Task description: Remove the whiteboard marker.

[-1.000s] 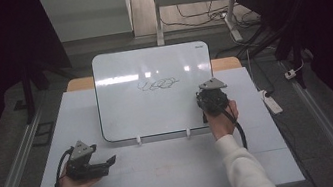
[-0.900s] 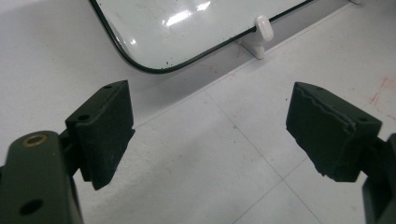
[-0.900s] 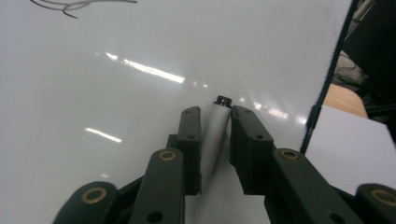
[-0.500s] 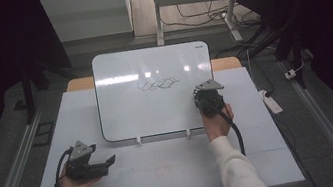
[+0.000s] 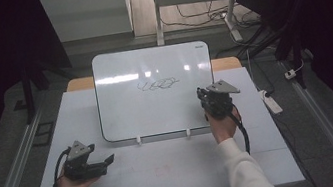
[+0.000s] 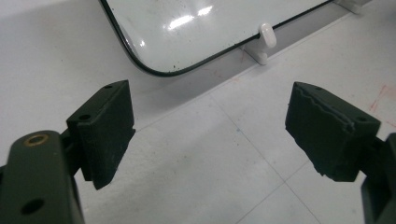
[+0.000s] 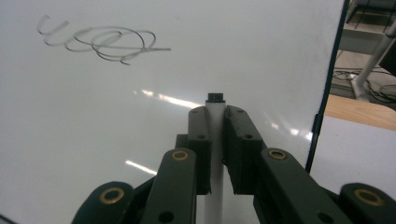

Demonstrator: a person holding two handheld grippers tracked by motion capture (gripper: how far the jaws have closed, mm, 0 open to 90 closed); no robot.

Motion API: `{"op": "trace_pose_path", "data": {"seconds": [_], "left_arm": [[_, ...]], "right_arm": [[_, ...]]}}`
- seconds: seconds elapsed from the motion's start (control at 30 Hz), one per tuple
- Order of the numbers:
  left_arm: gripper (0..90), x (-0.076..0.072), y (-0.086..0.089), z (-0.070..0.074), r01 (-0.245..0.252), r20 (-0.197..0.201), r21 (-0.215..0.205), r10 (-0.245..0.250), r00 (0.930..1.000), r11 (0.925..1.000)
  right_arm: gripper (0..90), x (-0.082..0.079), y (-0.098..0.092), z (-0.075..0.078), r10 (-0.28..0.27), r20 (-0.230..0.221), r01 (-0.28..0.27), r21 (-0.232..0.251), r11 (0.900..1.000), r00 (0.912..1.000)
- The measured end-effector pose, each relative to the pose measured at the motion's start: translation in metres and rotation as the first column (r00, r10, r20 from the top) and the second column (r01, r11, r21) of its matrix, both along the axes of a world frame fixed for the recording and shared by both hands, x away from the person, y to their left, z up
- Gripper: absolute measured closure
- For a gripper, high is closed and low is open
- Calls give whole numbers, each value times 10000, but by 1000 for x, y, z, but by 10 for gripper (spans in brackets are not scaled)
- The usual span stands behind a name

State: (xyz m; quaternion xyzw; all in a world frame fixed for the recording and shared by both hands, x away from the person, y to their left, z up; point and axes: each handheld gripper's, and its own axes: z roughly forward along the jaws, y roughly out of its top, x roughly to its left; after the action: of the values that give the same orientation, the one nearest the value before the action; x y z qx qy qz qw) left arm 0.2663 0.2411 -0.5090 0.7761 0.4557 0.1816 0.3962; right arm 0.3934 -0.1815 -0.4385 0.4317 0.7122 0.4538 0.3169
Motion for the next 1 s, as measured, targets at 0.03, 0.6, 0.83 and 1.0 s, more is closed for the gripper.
{"op": "trace_pose_path", "data": {"seconds": [0.03,0.6,0.83,1.0], "left_arm": [[174,0,0,1,-17,66,-27,17,10000,10000],[215,10,-38,45,869,1102,-476,-813,9906,9951],[242,29,-81,65,1766,1207,-1073,-1635,9791,9784],[254,40,-108,72,2334,1121,-1391,-2188,9693,9624]], "right_arm": [[810,-2,-1,1,99,54,-100,137,9999,9999],[810,-40,1,10,1996,540,-2061,1781,9622,9784],[809,-54,14,7,2651,634,-2726,2257,9353,9621],[809,-62,25,7,3005,737,-3094,2300,9227,9509]]}}
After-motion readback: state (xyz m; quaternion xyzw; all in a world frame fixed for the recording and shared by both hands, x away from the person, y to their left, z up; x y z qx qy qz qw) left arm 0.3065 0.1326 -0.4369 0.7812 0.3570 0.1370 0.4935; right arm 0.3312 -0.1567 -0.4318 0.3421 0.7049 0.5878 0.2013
